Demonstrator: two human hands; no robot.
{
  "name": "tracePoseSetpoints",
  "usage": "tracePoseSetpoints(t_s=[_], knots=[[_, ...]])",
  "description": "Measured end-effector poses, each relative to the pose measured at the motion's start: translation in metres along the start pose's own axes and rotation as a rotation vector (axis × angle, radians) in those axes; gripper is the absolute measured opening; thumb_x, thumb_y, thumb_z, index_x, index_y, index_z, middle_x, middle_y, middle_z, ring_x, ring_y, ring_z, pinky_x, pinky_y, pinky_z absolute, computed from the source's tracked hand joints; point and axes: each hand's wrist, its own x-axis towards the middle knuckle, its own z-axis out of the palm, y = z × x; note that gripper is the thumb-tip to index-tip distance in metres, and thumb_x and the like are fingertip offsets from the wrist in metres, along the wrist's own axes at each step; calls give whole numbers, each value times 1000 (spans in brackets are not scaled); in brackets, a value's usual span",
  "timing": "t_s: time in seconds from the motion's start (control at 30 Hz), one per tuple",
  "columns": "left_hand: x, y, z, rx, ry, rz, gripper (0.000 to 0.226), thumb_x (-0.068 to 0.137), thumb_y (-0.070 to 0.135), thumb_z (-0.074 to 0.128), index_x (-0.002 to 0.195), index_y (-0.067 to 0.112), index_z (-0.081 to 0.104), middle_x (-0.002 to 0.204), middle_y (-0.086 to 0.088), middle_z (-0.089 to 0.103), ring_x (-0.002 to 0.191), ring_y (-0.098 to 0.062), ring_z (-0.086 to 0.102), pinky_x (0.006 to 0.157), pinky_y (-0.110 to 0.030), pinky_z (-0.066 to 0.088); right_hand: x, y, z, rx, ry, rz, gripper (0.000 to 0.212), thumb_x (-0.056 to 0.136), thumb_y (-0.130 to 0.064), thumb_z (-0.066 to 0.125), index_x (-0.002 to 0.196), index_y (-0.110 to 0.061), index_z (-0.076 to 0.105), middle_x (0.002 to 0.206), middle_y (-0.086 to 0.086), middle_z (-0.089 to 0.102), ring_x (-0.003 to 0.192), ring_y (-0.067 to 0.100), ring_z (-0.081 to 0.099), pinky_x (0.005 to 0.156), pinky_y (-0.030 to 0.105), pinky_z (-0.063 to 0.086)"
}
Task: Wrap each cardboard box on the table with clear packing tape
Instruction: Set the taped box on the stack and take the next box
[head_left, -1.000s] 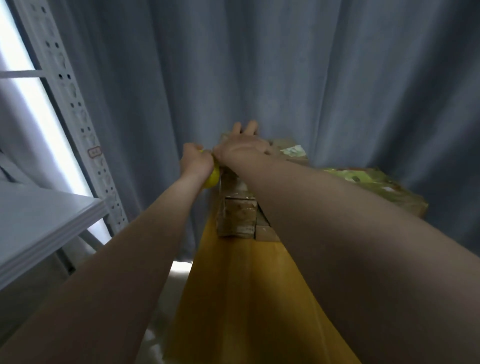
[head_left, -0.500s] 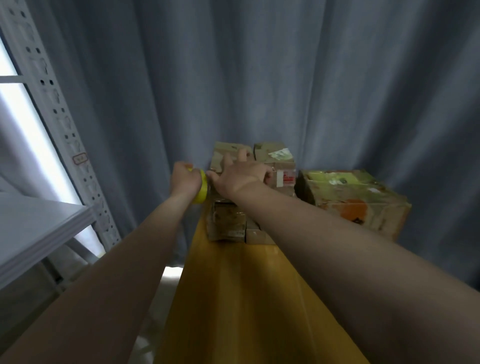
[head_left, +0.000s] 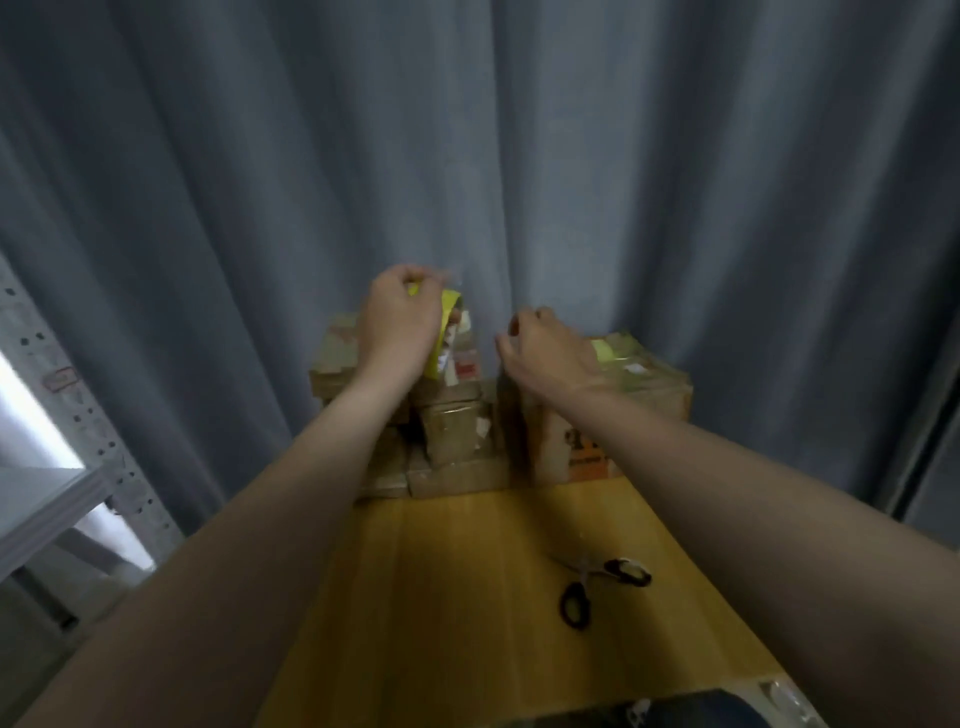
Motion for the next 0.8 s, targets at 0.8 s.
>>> tracePoseSetpoints(t_s=[0.8], knots=[[-62, -30, 134, -337, -475, -736, 15, 94, 27, 56, 86, 17, 63, 80, -5, 69, 72, -24, 65, 67, -35, 53, -22, 222, 51, 917, 56, 723, 34, 101, -35, 57, 129, -24, 40, 120, 3, 60, 97, 26, 60, 91, 47, 55]])
